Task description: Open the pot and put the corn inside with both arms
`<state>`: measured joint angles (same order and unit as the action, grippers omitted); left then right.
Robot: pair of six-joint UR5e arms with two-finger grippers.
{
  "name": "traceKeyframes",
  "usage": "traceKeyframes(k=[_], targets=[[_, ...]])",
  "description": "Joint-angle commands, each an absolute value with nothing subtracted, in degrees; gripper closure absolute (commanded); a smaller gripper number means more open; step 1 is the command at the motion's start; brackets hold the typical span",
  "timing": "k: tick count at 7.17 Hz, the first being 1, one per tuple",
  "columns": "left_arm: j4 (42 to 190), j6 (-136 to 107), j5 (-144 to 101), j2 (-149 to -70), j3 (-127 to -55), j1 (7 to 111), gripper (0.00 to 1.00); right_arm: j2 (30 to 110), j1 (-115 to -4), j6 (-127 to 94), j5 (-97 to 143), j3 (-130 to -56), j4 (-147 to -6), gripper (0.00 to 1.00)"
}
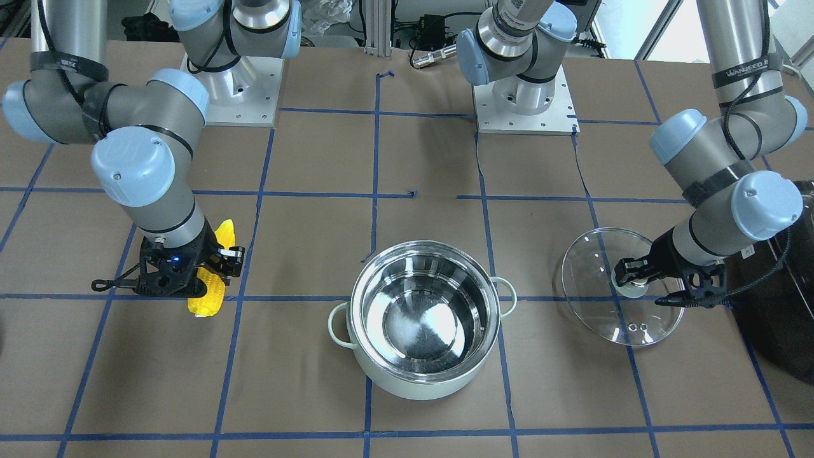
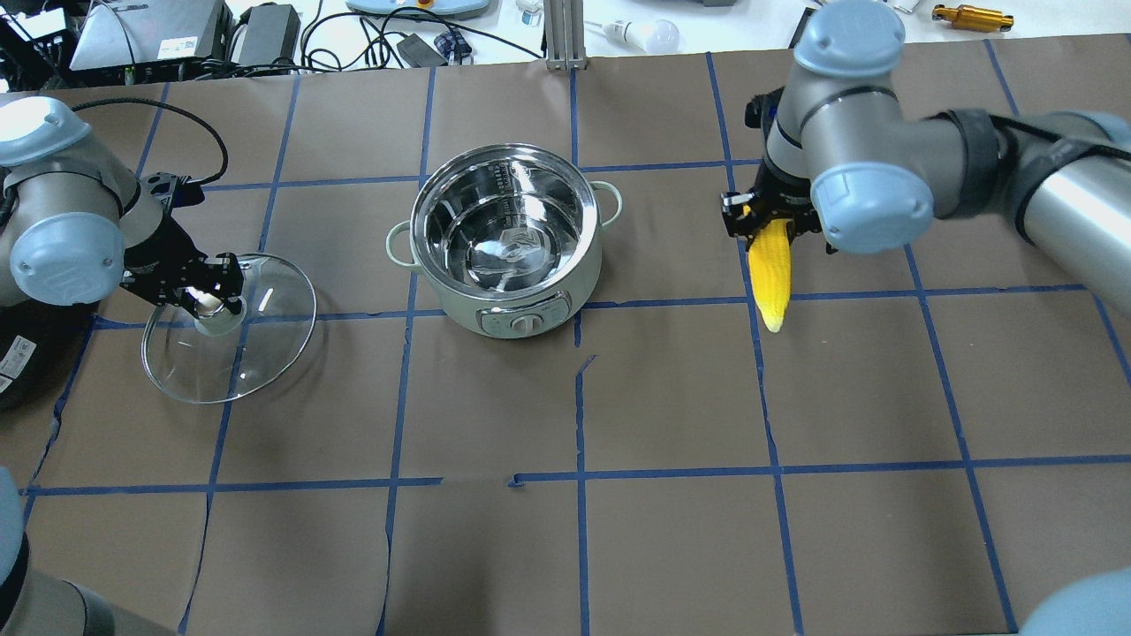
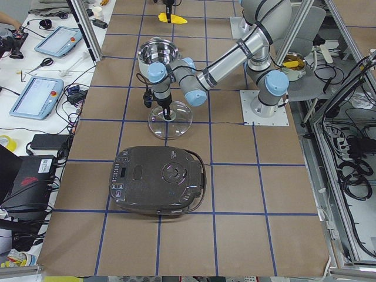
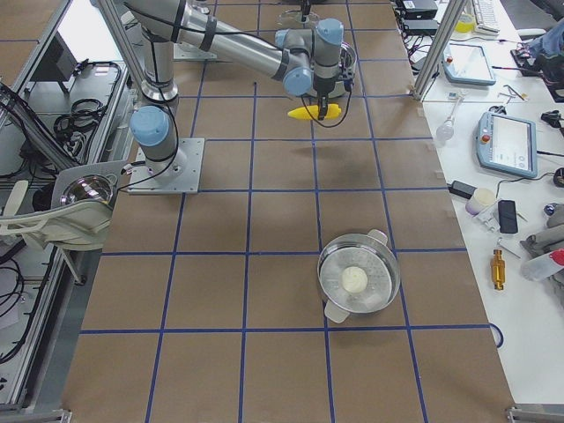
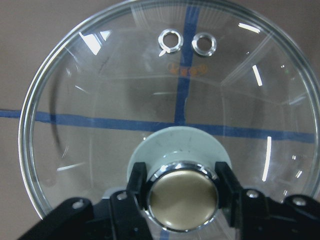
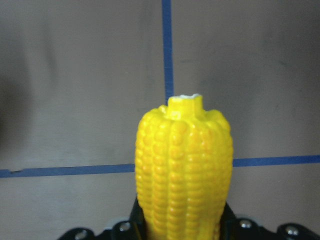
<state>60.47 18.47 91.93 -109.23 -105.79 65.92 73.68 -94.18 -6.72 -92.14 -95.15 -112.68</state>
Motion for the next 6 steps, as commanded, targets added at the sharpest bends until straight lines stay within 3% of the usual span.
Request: traceKeyframes(k=[1, 4, 6], targets=[[60.2, 19.6, 92.0, -109.2, -106.0, 65.8, 0.90, 70.3, -103.3, -19.5, -92.2, -78.6, -100.1, 1.00], [59.9, 19.6, 92.0, -109.4, -106.2, 65.8, 0.90, 59.0, -111.3, -29.6, -92.2, -65.6, -99.8, 1.00], [59.9, 19.6, 92.1, -109.5, -106.2, 65.8, 0.88, 53.6, -114.3, -32.1, -92.2, -62.6, -100.5, 1.00]])
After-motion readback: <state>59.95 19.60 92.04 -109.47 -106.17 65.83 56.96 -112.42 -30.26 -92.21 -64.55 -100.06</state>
